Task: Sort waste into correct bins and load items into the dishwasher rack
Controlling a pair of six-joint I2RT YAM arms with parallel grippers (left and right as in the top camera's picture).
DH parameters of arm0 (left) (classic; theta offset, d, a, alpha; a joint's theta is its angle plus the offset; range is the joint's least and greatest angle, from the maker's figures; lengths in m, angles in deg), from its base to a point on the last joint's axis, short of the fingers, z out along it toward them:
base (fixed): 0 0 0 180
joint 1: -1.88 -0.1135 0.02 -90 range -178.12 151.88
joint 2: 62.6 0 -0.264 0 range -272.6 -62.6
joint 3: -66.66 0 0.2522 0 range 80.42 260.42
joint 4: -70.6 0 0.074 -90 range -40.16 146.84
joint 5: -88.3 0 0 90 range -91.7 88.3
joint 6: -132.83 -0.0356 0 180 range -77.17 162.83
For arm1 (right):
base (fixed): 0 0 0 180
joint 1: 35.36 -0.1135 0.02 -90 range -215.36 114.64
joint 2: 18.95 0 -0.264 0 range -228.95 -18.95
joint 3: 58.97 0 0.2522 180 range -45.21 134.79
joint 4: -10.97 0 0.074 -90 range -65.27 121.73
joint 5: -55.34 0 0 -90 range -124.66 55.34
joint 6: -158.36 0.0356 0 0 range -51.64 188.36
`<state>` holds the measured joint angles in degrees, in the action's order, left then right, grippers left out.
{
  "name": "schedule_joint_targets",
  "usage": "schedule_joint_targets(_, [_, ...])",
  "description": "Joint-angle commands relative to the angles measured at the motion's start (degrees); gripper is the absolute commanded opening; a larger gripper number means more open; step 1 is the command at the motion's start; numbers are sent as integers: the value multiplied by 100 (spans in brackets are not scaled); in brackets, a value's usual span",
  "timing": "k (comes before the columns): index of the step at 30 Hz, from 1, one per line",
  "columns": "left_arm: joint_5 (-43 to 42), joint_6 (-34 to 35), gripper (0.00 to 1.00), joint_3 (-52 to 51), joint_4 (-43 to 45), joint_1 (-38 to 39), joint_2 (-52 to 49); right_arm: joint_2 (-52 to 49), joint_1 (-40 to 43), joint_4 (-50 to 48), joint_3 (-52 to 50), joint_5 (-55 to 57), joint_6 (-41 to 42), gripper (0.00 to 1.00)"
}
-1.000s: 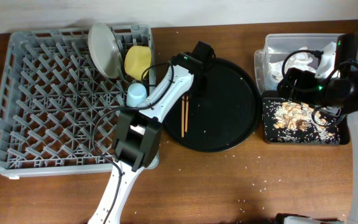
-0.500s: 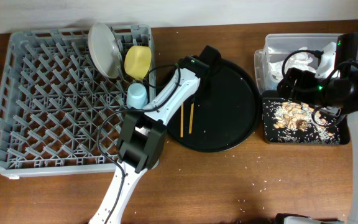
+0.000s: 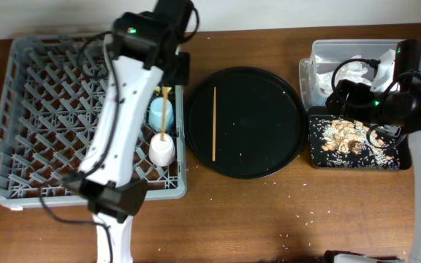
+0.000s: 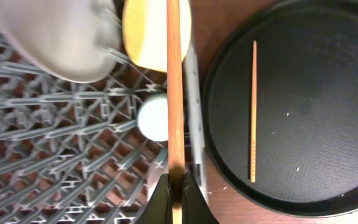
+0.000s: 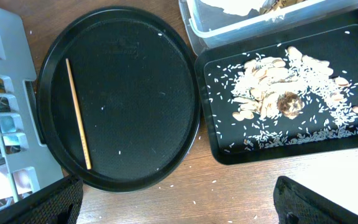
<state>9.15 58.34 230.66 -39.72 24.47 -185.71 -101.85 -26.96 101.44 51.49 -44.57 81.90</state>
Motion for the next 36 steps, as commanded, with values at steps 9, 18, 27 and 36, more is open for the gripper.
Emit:
schedule_joint_targets(9, [459, -750, 0, -4513, 2186, -1451, 1530, -15, 24, 9, 70, 72, 22, 98])
schedule_joint_targets(18, [527, -874, 47, -6122, 4301, -1451, 1537, -15, 24, 9, 70, 72, 22, 98])
schedule_joint_targets(27, [-636, 437, 48, -4631, 3644, 28, 1537, -15, 24, 9, 70, 72, 22, 98])
schedule_joint_targets(36, [245, 1340, 38, -4631, 4489, 1141, -52, -15, 24, 9, 68, 72, 22, 98])
